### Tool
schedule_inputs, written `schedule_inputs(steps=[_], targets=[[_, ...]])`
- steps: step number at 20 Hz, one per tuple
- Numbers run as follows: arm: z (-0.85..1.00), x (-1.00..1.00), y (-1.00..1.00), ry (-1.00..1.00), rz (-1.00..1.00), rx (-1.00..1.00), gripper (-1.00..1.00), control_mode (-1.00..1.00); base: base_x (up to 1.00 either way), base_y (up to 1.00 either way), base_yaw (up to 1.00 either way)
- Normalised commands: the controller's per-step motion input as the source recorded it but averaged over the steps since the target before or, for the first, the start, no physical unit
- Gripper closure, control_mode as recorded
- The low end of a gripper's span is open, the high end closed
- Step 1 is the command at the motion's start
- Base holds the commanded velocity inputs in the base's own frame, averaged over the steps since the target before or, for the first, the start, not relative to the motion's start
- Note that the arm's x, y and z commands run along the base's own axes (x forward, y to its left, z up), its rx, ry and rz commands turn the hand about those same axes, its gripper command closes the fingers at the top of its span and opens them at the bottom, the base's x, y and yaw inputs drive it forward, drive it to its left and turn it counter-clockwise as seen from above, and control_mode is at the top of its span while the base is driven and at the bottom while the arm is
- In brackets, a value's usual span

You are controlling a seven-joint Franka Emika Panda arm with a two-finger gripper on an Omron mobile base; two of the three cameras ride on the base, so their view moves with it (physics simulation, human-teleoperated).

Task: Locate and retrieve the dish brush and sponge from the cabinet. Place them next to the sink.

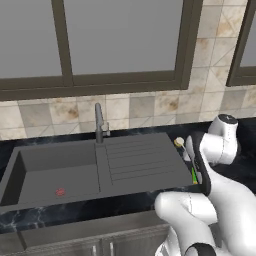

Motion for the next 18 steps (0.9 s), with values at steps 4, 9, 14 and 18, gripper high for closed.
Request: schedule_inputs(steps=[4, 9, 14, 18], targets=[[0.32, -0.62, 0.58, -0.02, 0.00, 0.00, -1.00, -1.00, 0.00, 0.00, 0.00], [0.27, -0.68, 0.51, -0.07, 0.00, 0.00, -1.00, -1.00, 0.00, 0.00, 0.00], [0.38, -0.70, 0.31, -0.14, 0.02, 0.00, -1.00, -1.00, 0.00, 0.00, 0.00], [0.34, -0.48, 0.38, -0.12, 0.04, -0.02, -1.00, -1.00, 0.00, 0.00, 0.00]])
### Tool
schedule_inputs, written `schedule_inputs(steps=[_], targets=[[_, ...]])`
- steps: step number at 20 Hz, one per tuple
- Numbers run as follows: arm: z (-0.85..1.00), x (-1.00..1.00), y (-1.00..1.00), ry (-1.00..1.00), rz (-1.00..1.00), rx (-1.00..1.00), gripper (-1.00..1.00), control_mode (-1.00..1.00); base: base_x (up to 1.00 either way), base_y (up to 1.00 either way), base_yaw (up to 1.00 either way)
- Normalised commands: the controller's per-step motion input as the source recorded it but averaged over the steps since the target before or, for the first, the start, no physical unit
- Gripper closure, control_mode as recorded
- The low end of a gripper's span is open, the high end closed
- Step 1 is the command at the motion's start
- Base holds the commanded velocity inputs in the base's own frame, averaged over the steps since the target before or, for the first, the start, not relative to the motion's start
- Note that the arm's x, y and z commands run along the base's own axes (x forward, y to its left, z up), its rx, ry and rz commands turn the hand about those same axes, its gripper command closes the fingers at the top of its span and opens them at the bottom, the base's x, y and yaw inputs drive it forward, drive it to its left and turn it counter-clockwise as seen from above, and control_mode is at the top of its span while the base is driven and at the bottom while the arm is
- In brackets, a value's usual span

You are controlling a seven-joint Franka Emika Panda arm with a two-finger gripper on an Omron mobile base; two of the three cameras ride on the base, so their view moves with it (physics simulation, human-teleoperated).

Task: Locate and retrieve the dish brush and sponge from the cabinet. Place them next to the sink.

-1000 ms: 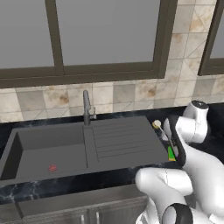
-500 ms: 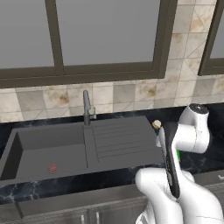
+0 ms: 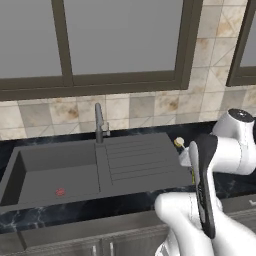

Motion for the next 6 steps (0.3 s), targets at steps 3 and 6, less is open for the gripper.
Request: schedule_inputs(steps=[3, 6], targets=[[0.15, -0.13, 0.50, -0.04, 0.02, -0.08, -1.00, -1.00, 0.00, 0.00, 0.00], [0.00, 0.00, 0.75, 0.02, 0.00, -0.13, -1.00, -1.00, 0.00, 0.00, 0.00]])
